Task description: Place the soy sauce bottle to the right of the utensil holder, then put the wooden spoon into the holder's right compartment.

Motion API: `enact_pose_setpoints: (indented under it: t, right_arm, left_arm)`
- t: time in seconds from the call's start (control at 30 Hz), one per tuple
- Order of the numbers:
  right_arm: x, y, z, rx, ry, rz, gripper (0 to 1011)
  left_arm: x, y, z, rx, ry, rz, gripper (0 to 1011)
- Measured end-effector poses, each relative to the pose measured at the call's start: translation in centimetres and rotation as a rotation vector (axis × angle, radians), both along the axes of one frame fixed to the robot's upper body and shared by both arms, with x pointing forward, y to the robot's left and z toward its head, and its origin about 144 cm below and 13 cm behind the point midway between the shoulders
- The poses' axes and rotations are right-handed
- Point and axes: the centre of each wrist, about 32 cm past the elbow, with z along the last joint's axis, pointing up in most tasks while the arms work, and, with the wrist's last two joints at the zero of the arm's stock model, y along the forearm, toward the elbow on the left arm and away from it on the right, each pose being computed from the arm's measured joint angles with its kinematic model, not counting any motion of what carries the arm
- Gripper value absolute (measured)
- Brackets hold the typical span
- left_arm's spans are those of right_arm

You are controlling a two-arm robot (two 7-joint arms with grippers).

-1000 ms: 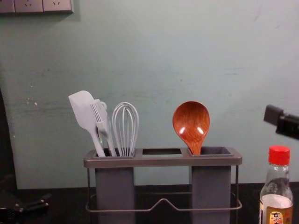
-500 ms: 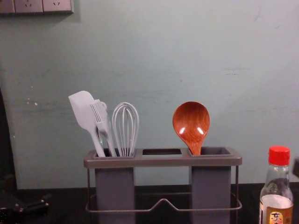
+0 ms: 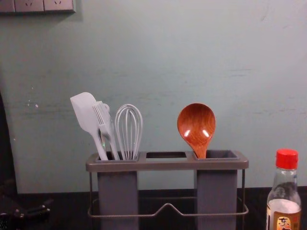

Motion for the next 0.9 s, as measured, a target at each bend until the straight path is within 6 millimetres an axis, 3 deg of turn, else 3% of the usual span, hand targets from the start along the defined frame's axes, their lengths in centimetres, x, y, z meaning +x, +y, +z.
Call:
enact_pose_setpoints:
  t: [0.9]
  right_arm:
    - [0.77,-0.17,0.27,0.021,0.105,-0.024,1000]
  left_arm:
    - [0.00,0.00,0.00,0.000,0.000,0.000,1005]
